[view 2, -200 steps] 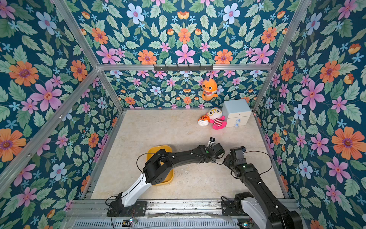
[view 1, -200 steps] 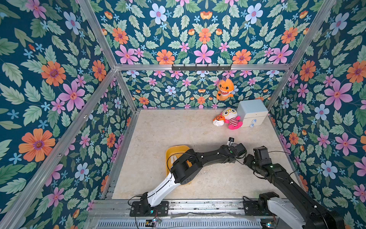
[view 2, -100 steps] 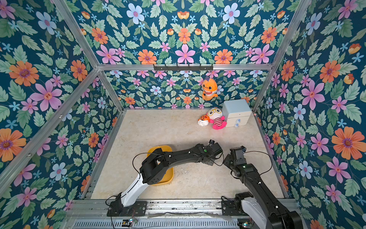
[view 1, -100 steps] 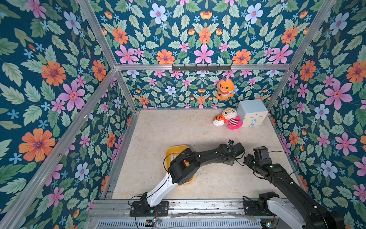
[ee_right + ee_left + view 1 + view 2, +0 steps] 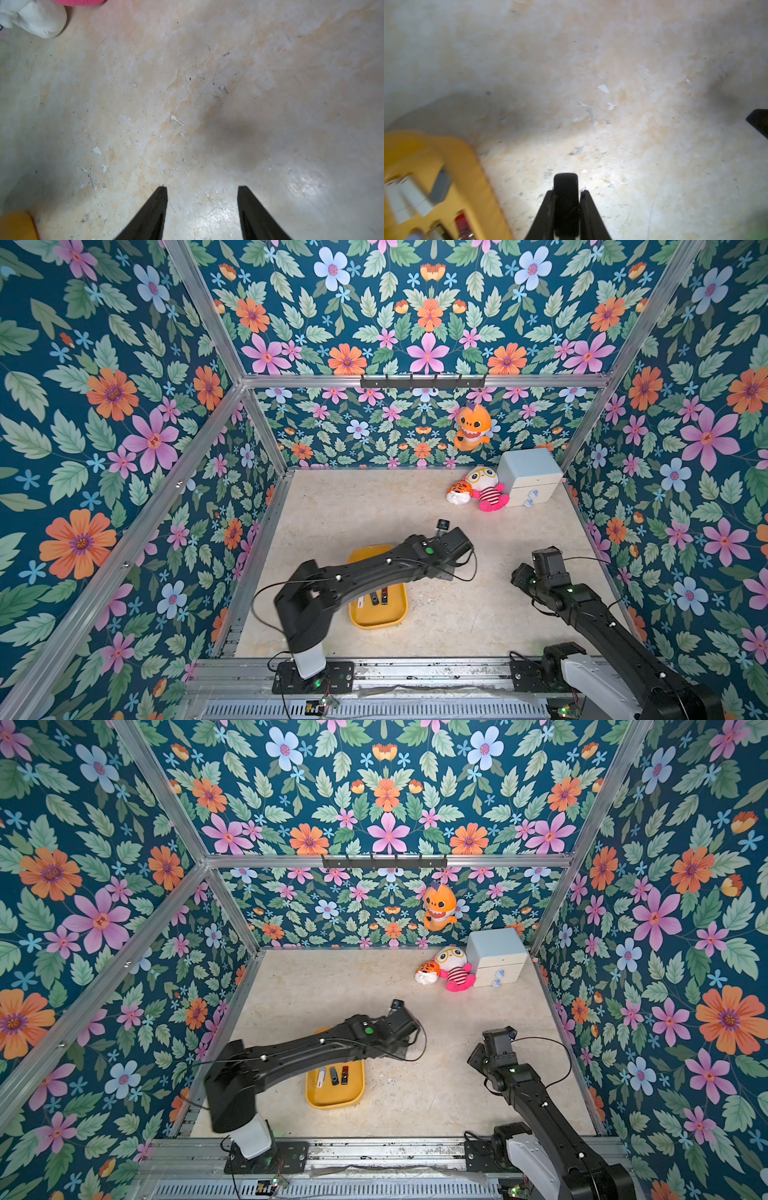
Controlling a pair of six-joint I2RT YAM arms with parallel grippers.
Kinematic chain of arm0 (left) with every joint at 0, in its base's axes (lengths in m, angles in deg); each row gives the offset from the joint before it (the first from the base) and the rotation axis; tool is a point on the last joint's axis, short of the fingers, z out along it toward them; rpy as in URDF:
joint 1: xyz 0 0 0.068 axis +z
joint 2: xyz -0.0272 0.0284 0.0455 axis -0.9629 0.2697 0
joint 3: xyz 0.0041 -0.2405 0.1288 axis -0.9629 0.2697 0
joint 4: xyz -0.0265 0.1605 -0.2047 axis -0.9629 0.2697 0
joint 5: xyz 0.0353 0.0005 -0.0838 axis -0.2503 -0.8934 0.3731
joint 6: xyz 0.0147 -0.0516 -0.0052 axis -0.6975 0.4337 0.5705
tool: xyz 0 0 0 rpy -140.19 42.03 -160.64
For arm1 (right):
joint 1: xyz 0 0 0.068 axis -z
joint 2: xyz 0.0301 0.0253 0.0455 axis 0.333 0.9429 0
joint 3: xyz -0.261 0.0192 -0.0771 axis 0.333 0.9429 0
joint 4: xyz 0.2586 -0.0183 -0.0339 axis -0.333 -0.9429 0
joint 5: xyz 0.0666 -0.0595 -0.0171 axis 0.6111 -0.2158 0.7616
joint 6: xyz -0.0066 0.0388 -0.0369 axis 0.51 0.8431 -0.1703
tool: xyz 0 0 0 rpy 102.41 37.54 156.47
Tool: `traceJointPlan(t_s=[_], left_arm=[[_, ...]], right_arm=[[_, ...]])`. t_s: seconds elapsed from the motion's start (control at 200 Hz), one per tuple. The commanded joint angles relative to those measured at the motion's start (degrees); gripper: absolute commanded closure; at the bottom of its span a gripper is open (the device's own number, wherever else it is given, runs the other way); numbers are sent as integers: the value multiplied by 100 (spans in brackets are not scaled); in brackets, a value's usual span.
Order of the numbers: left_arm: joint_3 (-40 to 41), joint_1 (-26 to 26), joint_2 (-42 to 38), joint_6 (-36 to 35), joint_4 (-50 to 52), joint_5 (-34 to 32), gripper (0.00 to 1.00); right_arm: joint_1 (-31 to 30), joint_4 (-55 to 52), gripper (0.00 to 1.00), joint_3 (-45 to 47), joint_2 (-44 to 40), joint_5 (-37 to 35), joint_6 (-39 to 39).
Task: Put the usb flash drive into the storage box
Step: Place the USB flash in the storage box.
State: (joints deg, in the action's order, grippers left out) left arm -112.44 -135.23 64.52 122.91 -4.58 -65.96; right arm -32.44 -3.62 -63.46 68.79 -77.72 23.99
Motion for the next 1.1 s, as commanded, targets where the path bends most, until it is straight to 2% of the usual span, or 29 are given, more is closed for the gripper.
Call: traceJointPlan(t_s=[0.0,0.135,0.235,0.48,0.735,0.815,1.005,1.1], left_arm=[[1041,262,-1001,580,-36,-282,85],[2253,710,-2273,901,-298,2,85],[3020,904,-2716,1002,-860,394,81],[3706,947,-2381,1104,-1916,864,83],[3860,933,-1940,1229,-2244,919,80],[3951,936,-1865,1259,-2405,1002,75],[3843,913,-1851,1204,-2277,916,50],[3591,851,-2062,1055,-2010,757,41]], right_arm=[[-1,95,40,4,-13,-31,15],[-3,117,40,-8,21,-26,-1],[-2,120,40,-15,56,-20,-1],[-1,106,40,-6,33,-20,-6],[-4,117,40,12,18,59,25],[-1,117,40,12,18,50,25],[-1,121,40,5,39,50,16],[-7,125,40,-10,78,50,16]])
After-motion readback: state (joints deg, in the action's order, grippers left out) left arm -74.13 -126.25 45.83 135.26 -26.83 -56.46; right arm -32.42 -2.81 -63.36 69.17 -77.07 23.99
